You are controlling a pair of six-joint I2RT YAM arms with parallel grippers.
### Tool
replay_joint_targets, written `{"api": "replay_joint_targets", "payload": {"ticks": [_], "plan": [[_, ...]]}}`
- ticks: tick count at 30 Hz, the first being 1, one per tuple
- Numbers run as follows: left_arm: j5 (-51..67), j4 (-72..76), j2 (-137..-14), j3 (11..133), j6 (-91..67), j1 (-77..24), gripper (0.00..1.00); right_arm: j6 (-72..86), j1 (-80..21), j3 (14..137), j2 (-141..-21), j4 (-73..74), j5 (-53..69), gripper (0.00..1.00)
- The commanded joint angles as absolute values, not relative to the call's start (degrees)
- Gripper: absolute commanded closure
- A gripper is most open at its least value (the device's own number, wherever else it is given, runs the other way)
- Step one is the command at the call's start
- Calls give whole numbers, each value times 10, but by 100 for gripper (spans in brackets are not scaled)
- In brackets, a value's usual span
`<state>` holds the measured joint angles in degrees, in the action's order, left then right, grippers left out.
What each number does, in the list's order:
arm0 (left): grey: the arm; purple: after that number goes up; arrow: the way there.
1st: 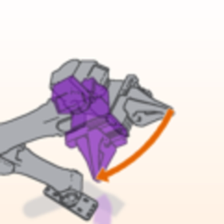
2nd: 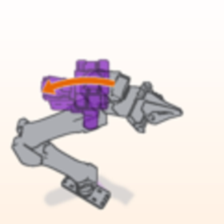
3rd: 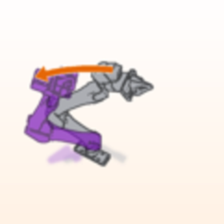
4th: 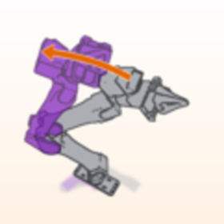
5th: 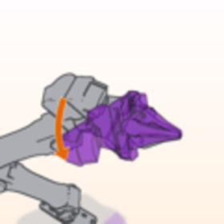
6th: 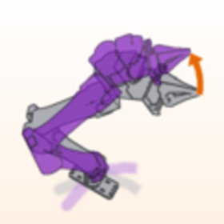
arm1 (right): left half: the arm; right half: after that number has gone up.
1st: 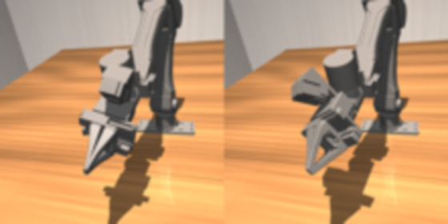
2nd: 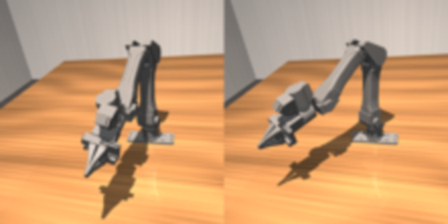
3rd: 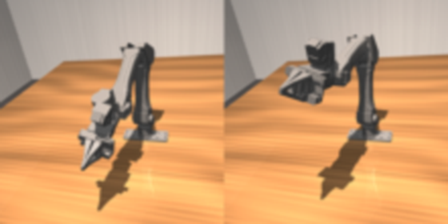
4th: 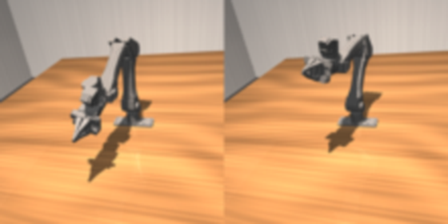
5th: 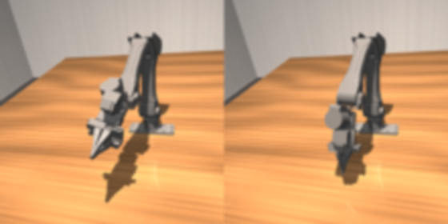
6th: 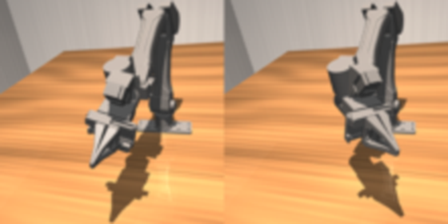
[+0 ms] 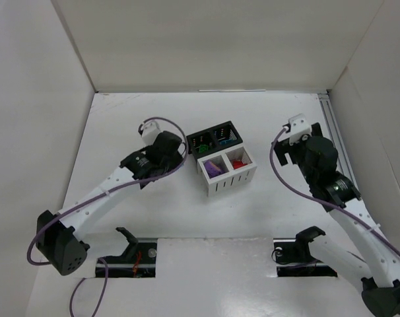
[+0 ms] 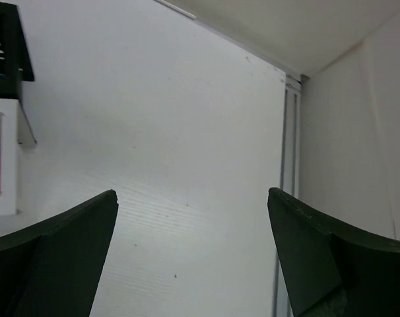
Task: Sort the legos into containers by color
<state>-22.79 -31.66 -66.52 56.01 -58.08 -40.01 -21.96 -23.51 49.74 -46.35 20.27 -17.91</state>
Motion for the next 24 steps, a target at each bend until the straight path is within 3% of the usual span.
{"api": "replay_joint_targets", "payload": {"ticks": [1, 7, 15, 18, 24], "plan": [[-239, -251, -706, 669, -474, -403, 87, -175, -211, 473, -423, 239, -242, 0], [-225, -227, -885, 870, -385, -408, 87, -159, -178, 457, -403, 255, -255, 0], [-177, -232, -1072, 1034, -359, -413, 89, -159, -172, 464, -443, 261, -255, 0], [-177, -232, -1094, 1057, -359, -413, 89, -159, -172, 469, -443, 266, -255, 0], [-149, -226, -1106, 1057, -343, -413, 79, -164, -172, 469, -443, 266, -255, 0]]}}
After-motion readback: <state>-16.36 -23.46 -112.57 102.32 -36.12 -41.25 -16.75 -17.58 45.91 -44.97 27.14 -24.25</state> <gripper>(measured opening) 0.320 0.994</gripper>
